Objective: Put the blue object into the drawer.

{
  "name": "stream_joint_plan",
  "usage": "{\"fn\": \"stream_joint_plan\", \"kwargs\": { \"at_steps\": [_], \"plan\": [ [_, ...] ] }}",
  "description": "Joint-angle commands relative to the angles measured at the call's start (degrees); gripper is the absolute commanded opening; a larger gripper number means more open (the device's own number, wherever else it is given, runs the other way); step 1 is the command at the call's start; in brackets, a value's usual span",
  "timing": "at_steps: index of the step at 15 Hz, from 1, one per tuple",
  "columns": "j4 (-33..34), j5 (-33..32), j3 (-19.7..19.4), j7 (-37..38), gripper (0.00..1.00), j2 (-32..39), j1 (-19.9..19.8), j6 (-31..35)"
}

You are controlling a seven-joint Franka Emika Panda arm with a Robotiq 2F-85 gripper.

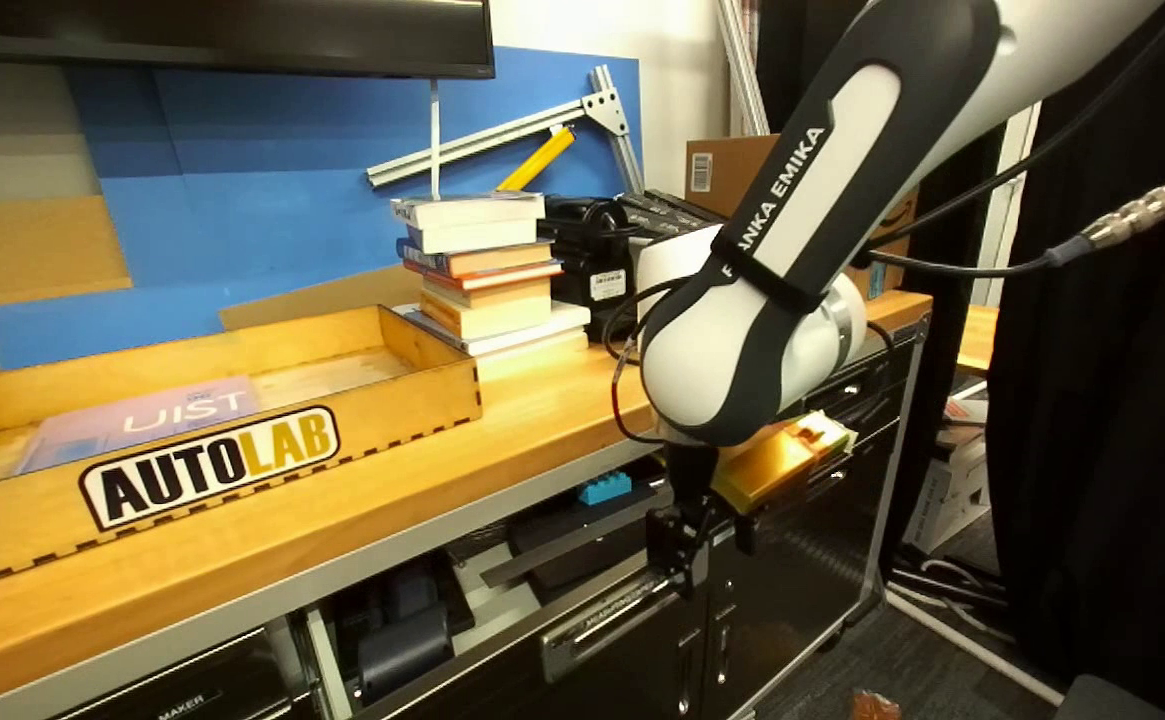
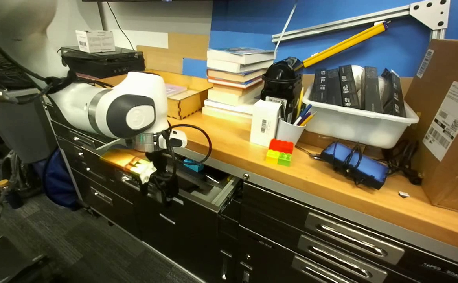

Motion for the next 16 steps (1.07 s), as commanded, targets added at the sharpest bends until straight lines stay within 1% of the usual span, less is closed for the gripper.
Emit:
{"fn": "stream_joint_plan", "kwargs": {
  "at_steps": [1,6,11,14,16],
  "plan": [
    [6.3,-0.7,0.0,2.2,1.0,5.4,2.1,1.9],
    [13.1,-1.7,-0.4,5.0,1.0,9.9,4.7,2.8],
    [19.5,-1.9,-0.6,7.0,1.0,13.9,6.9,2.4],
    [22.0,-2.8,-1.2,9.3,1.0,15.4,8.6,3.6],
    [22.4,-3.5,-1.9,11.3,1.0,15.7,9.7,4.5]
  ]
}}
